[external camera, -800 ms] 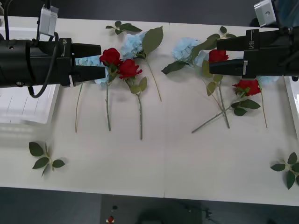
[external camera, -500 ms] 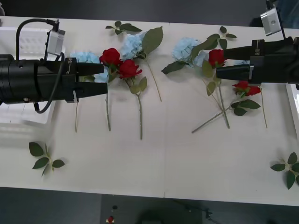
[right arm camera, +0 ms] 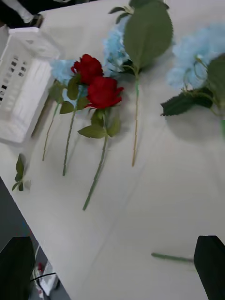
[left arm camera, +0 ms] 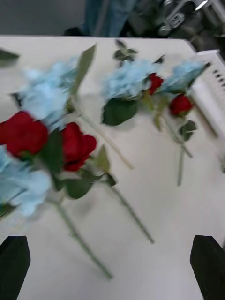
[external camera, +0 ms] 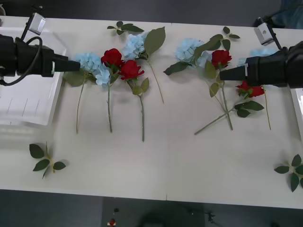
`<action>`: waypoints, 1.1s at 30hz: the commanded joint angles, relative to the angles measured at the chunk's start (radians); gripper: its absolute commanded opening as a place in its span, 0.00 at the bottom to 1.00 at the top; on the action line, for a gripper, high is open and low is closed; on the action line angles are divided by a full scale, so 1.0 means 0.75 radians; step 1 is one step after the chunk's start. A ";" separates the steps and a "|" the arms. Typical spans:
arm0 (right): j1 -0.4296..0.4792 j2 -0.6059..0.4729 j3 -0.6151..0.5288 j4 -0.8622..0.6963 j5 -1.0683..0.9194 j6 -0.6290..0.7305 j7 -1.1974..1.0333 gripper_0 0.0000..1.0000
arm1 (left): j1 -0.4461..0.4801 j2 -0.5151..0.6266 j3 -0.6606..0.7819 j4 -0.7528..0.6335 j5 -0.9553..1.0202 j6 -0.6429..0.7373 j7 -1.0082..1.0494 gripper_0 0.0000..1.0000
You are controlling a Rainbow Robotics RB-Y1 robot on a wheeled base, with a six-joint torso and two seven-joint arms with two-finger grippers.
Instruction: Put the red flowers into the right box and the blue flowers into the left box
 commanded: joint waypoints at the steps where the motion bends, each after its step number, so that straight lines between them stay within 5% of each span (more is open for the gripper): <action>1: -0.081 -0.007 0.010 0.093 0.119 -0.006 -0.226 1.00 | -0.026 -0.034 0.011 0.080 -0.216 -0.014 0.085 1.00; 17: -0.132 -0.005 0.016 0.335 0.639 -0.010 -0.545 1.00 | -0.053 -0.218 0.013 0.115 -0.997 -0.176 0.517 1.00; 33: -0.132 0.097 0.020 0.500 0.962 -0.078 -0.550 1.00 | -0.100 -0.466 0.011 0.115 -1.604 -0.178 0.821 1.00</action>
